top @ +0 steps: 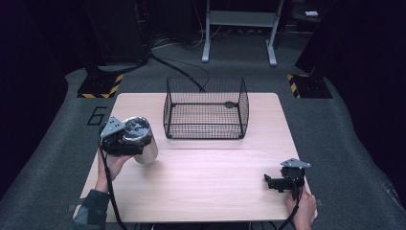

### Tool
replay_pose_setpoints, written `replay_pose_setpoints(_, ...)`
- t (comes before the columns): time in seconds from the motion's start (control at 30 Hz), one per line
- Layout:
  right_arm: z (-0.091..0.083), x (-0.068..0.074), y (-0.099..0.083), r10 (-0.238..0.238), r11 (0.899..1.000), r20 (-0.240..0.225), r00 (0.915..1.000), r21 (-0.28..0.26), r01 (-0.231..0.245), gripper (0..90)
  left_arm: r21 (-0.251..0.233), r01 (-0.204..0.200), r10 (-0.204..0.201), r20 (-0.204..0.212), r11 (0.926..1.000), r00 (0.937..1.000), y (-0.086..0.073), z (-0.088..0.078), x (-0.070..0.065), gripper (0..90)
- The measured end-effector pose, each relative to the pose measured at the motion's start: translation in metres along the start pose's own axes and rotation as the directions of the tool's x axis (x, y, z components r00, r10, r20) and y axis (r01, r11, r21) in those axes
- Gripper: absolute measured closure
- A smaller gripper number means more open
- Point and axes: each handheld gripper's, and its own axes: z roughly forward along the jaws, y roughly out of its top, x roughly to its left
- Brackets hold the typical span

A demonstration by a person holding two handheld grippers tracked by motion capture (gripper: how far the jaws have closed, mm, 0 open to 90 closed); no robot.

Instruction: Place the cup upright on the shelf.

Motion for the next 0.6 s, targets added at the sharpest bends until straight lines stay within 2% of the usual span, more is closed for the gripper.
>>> replay_pose_setpoints(0.37, 0.0, 0.0, 0.0, 0.0, 1.0, 0.0, 1.0, 0.0, 0.0, 0.0, 0.0, -0.018, 0.018, 0.041, 0.9998, 0.999, 0.012, 0.006, -0.01, 3.5)
replay_pose_setpoints(0.6, 0.0, 0.0, 0.0, 0.0, 1.0, 0.0, 1.0, 0.0, 0.0, 0.0, -0.002, -0.026, 0.026, 0.081, 0.9997, 0.9963, 0.021, 0.013, -0.018, 3.5)
